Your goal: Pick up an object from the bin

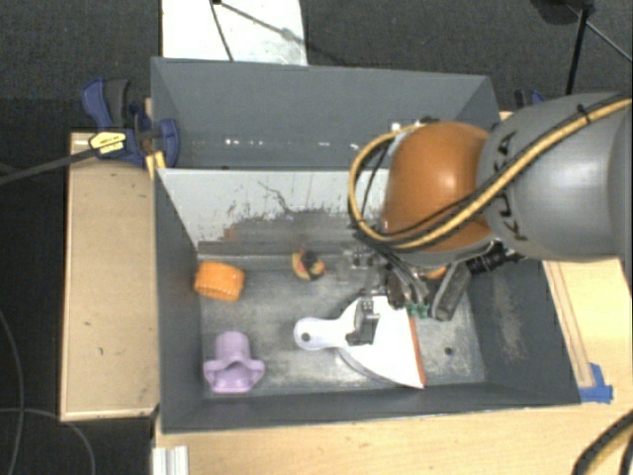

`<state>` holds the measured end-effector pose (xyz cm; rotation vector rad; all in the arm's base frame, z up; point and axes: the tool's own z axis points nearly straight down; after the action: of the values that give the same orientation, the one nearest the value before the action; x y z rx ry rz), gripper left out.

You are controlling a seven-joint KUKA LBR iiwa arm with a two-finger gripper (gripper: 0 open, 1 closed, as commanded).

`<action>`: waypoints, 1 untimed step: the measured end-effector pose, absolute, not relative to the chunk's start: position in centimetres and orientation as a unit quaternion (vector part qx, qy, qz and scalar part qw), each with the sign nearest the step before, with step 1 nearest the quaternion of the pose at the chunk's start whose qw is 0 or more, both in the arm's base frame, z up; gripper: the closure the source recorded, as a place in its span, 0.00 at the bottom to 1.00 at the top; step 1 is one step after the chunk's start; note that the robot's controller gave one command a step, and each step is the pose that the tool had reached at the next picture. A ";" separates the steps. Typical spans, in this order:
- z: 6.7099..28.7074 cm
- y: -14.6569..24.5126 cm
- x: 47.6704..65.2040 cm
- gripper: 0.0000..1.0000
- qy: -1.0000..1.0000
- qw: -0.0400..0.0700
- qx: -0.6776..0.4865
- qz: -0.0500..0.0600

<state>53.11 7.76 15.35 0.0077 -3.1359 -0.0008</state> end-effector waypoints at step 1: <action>15.8 7.7 53.3 0.00 -1.000 -0.001 0.001 -0.001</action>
Offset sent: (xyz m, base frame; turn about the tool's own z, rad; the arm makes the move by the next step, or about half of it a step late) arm -0.0143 -0.0073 -0.0515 0.1105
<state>53.30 7.73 15.78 0.0040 -3.1439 -0.0022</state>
